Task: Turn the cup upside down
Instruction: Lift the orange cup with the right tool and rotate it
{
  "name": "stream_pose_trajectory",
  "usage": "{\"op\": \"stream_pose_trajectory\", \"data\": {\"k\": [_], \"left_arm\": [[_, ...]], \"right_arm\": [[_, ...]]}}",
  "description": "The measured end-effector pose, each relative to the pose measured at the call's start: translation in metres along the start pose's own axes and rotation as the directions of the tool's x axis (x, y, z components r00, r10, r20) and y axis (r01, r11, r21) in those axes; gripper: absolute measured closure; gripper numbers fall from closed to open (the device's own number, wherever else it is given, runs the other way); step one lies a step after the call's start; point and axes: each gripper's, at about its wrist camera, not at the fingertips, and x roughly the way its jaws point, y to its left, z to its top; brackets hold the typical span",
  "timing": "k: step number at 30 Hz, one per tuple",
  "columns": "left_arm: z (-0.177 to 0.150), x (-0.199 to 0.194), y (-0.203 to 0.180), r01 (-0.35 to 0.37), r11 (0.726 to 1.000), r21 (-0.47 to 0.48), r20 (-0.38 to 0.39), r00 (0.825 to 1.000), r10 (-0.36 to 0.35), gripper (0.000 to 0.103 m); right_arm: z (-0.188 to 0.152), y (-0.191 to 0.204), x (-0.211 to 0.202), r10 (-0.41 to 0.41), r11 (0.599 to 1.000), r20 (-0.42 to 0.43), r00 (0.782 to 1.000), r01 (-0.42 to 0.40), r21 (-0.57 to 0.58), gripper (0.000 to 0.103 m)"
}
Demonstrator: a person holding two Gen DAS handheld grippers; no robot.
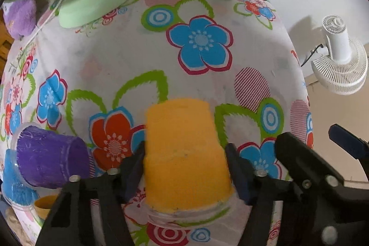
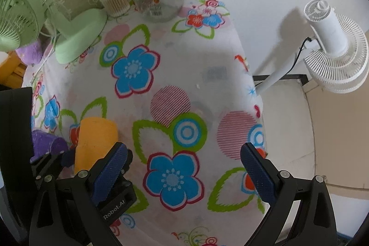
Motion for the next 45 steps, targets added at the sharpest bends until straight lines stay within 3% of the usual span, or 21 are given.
{"op": "stream_pose_trajectory", "data": {"k": [15, 29, 45], "left_arm": [[-0.055, -0.033, 0.011, 0.007, 1.0, -0.003, 0.033, 0.999, -0.007, 0.039], [-0.134, -0.071, 0.048, 0.043, 0.999, -0.026, 0.02, 0.999, -0.042, 0.038], [-0.187, -0.045, 0.063, 0.051, 0.998, -0.022, -0.047, 0.998, -0.052, 0.037]], "right_arm": [[-0.033, 0.025, -0.027, 0.013, 1.0, 0.014, 1.0, -0.013, -0.023, 0.003], [-0.105, 0.063, -0.061, 0.026, 0.999, 0.013, 1.0, -0.025, -0.047, 0.003], [-0.165, 0.075, -0.036, 0.03, 0.999, -0.071, 0.997, -0.032, -0.018, 0.003]]}}
